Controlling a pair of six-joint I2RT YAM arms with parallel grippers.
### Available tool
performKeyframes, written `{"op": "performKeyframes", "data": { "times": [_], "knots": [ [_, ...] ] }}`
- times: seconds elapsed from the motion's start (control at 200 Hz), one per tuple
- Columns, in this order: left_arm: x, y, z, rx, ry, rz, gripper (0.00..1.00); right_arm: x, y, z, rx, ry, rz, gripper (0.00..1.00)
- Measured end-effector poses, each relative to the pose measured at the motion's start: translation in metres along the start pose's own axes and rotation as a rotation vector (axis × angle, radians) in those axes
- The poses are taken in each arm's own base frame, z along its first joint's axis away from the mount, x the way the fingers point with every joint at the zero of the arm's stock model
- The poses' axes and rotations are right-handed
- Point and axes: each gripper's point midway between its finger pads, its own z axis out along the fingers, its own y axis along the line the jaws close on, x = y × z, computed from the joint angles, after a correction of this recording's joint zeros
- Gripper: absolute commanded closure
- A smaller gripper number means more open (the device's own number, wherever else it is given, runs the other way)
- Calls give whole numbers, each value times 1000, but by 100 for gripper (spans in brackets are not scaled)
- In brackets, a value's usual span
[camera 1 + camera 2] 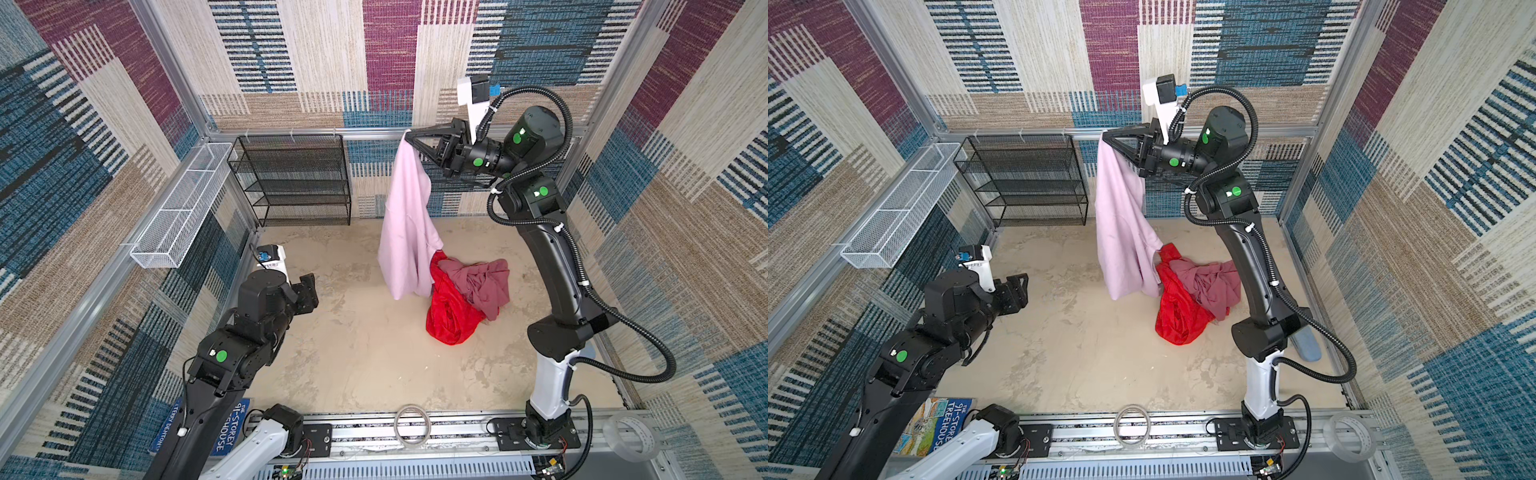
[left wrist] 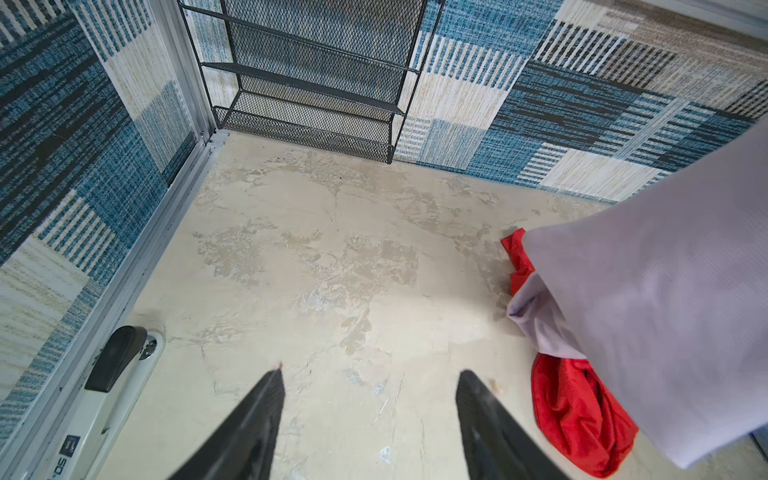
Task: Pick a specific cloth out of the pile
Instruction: 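Carry the lavender shirt away from the pile and release it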
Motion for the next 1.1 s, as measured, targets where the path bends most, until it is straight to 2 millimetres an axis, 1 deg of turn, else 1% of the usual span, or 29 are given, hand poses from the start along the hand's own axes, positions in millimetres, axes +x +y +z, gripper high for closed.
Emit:
{"op": "performKeyframes", "data": {
  "times": [0.135,0.315,0.466,0.586,0.691,0.826,1.096],
  "knots": [
    [-6,5,-11,-15,-17,-3,31,7,20,19,-61,2,12,100],
    [-6,14,-23,-37,-24,-3,31,18,49,44,-143,8,28,100],
    [-5,18,-35,-30,-38,-11,31,39,58,66,-184,30,66,100],
    [-4,22,-42,-29,-49,-15,31,62,60,84,-207,56,105,100],
    [-1,24,-45,-31,-45,-14,31,88,55,102,-209,81,142,100],
    [1,28,-51,-37,-47,-13,31,122,42,123,-209,100,180,100],
    [3,35,-58,-54,-57,-13,31,200,-9,158,-147,111,279,100]
  ]
}}
